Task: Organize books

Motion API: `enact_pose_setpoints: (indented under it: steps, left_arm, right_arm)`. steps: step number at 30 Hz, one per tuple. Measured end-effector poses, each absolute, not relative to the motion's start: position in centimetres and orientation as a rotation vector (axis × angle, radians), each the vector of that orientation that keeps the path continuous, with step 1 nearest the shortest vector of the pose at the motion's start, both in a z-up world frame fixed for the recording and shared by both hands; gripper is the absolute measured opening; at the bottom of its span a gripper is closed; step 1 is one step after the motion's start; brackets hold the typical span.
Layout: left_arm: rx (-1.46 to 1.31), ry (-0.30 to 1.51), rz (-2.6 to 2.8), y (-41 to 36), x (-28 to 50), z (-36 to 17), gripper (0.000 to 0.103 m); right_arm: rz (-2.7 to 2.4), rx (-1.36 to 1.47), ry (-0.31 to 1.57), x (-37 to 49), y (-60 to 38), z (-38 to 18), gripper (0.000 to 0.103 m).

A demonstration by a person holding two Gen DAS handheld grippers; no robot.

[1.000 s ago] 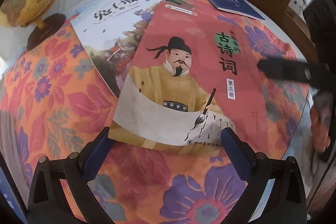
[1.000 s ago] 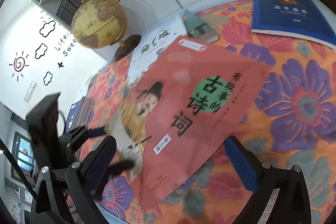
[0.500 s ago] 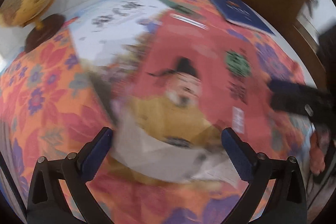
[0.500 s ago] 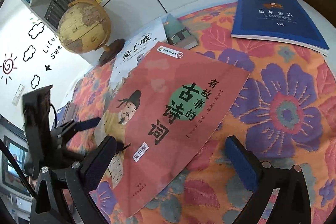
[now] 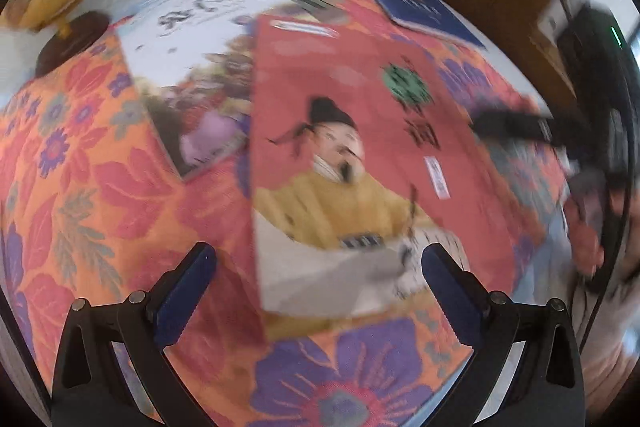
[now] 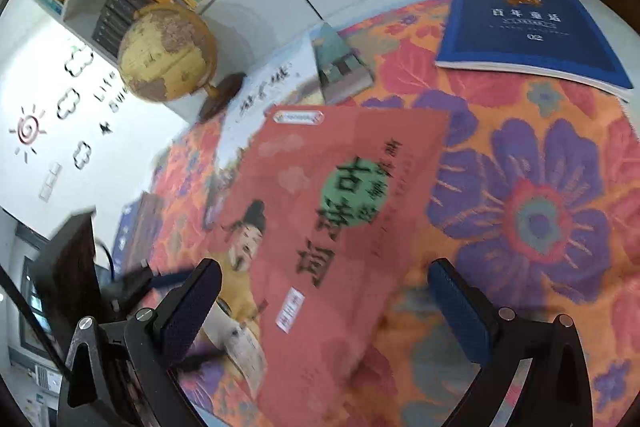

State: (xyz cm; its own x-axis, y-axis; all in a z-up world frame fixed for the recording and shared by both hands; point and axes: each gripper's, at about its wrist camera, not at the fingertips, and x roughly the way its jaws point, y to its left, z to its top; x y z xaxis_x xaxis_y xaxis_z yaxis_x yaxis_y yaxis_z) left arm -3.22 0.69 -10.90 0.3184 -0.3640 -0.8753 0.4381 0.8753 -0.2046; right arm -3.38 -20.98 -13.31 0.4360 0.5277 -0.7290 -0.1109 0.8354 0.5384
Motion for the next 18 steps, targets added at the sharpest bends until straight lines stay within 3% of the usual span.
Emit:
enact_pose_setpoints:
  steps: [18]
  left_arm:
    - [0.129,1.109,-0.581,-2.3,-5.5,-10.9,0.102]
  right_arm:
    - [0.415,0.342,0.999,-3.4,-17.9,-13.3,0.103]
